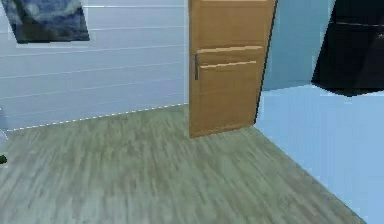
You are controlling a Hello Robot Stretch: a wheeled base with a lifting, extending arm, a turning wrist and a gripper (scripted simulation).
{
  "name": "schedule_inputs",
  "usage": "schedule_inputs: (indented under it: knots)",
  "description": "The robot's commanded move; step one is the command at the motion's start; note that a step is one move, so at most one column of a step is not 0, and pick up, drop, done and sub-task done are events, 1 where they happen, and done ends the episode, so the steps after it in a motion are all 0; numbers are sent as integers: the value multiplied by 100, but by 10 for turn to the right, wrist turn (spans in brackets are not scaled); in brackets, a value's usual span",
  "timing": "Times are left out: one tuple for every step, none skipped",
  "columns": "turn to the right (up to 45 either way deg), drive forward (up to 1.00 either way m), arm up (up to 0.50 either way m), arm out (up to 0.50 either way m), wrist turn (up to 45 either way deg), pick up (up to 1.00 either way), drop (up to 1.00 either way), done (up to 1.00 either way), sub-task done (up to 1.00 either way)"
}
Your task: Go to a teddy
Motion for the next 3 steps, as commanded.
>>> schedule_inputs:
  knots:
    - [-30,0,0,0,0,0,0,0,0]
    - [0,45,0,0,0,0,0,0,0]
    - [450,0,0,0,0,0,0,0,0]
